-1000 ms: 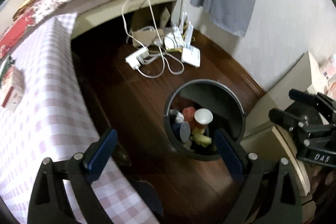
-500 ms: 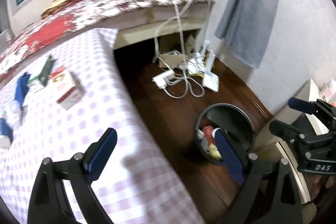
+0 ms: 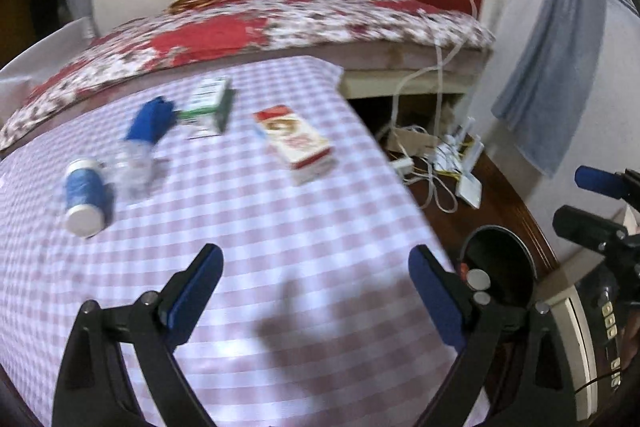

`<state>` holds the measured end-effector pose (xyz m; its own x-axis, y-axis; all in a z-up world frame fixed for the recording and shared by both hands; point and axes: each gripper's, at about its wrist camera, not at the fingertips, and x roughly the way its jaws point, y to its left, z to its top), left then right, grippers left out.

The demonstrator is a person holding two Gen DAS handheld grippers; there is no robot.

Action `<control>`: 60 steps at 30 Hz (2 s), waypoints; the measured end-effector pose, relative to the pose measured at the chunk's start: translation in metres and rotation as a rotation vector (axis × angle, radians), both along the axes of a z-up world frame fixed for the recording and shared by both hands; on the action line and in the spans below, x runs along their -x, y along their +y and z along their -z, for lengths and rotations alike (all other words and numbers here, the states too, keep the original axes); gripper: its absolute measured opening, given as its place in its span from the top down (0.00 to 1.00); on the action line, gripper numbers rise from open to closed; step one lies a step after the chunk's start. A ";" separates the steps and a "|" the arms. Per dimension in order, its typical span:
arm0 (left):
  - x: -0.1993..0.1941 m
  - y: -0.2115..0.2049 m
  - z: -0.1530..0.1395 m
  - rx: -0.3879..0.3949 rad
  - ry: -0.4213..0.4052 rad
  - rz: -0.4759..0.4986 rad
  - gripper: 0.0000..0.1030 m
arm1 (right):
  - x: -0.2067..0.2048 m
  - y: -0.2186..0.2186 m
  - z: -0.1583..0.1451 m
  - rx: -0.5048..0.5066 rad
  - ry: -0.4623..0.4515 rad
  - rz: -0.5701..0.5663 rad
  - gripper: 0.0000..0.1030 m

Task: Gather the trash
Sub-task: 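Move both open tools back over the table toward the cartons and cup, then grasp the blue-patterned cup with the left tool while the right tool grasps the milk carton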

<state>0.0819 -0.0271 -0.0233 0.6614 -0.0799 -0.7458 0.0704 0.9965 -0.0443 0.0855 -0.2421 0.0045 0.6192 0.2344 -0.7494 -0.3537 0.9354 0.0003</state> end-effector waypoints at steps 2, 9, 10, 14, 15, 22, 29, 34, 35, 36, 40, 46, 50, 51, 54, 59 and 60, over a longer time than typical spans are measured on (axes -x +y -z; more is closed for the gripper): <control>0.003 0.017 -0.002 0.004 -0.009 -0.030 0.08 | -0.003 0.020 -0.005 0.006 -0.006 -0.032 0.18; 0.011 0.086 -0.004 0.011 -0.024 -0.170 0.08 | -0.019 0.079 -0.018 0.015 -0.014 -0.133 0.18; 0.012 0.093 -0.005 0.011 -0.025 -0.184 0.08 | -0.023 0.088 -0.019 0.016 -0.013 -0.145 0.18; 0.010 0.129 -0.005 -0.011 -0.031 -0.292 0.08 | -0.035 0.121 -0.023 -0.004 -0.006 -0.207 0.18; 0.011 0.141 -0.005 -0.007 -0.034 -0.317 0.08 | -0.038 0.130 -0.024 -0.005 -0.005 -0.223 0.18; -0.004 0.197 0.012 0.030 -0.012 -0.422 0.08 | -0.077 0.165 -0.007 0.014 0.019 -0.218 0.18; -0.030 0.217 0.040 0.029 0.036 -0.452 0.08 | -0.124 0.168 0.033 0.039 0.100 -0.157 0.18; -0.050 0.229 0.051 0.022 0.051 -0.484 0.09 | -0.149 0.167 0.060 0.065 0.134 -0.130 0.18; -0.054 0.231 0.053 0.021 0.050 -0.486 0.09 | -0.153 0.168 0.065 0.071 0.138 -0.127 0.18; -0.056 0.233 0.054 0.020 0.051 -0.486 0.09 | -0.157 0.168 0.070 0.072 0.146 -0.125 0.18; -0.069 0.237 0.062 0.011 0.061 -0.487 0.09 | -0.173 0.171 0.088 0.077 0.175 -0.125 0.18; -0.084 0.243 0.074 0.004 0.083 -0.490 0.12 | -0.189 0.176 0.105 0.089 0.193 -0.115 0.18; -0.089 0.246 0.078 0.008 0.089 -0.493 0.13 | -0.194 0.176 0.109 0.085 0.194 -0.117 0.18; -0.090 0.247 0.079 0.009 0.089 -0.494 0.14 | -0.195 0.176 0.110 0.087 0.193 -0.117 0.18; -0.093 0.248 0.079 0.009 0.088 -0.490 0.15 | -0.198 0.176 0.111 0.087 0.194 -0.119 0.21; -0.097 0.248 0.081 0.008 0.092 -0.486 0.18 | -0.201 0.176 0.115 0.082 0.203 -0.118 0.27; -0.097 0.248 0.081 0.009 0.092 -0.486 0.18 | -0.201 0.176 0.115 0.082 0.204 -0.118 0.28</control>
<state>0.1793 0.2209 -0.1043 0.5551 0.2151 -0.8035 -0.4070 0.9127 -0.0368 0.2861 -0.0658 -0.1105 0.4250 0.2299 -0.8755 -0.4611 0.8873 0.0092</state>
